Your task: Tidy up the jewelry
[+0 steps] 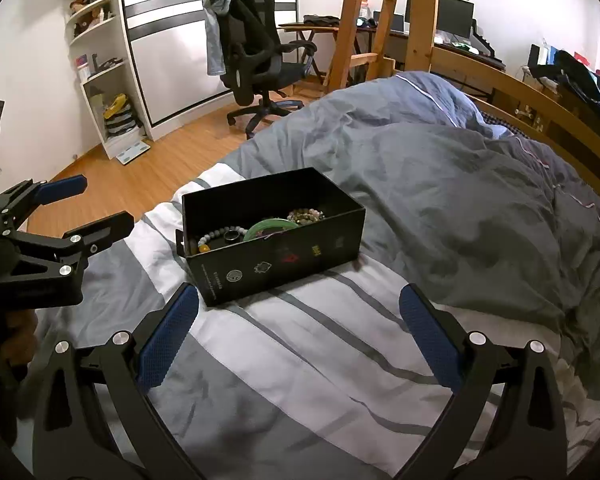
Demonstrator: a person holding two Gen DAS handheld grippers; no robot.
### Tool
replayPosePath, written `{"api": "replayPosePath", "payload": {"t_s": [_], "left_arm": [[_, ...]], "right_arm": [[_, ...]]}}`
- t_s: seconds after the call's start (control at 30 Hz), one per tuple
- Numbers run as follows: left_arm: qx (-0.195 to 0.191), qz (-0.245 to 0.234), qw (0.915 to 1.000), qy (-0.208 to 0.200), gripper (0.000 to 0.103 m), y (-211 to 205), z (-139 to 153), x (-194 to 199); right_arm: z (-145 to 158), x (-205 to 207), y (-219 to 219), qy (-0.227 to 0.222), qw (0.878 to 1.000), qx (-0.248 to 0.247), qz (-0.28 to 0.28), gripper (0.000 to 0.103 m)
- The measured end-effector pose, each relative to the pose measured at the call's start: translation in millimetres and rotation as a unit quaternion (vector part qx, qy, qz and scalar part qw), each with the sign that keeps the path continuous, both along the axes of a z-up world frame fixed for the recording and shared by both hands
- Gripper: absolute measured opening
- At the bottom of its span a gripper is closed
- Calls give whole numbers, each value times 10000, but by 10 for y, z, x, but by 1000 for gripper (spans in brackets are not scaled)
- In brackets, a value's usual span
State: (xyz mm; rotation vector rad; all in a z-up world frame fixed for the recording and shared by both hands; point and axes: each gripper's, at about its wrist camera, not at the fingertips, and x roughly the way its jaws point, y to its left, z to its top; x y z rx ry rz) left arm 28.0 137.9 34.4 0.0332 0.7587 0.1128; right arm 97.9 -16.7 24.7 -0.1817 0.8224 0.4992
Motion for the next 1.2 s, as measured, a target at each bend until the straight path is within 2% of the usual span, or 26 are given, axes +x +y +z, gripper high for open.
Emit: {"api": "replayPosePath", "payload": {"t_s": [0.77,1.2], "left_arm": [[-30,-46,10000,-64,97,-30,24,-8],[-191,25,9998,-112,97,0,26,-20]], "right_arm": [[70,-59,43,-71,9999,-61,75,99],[86,-69,88,-57,9999,-101,87,99]]}}
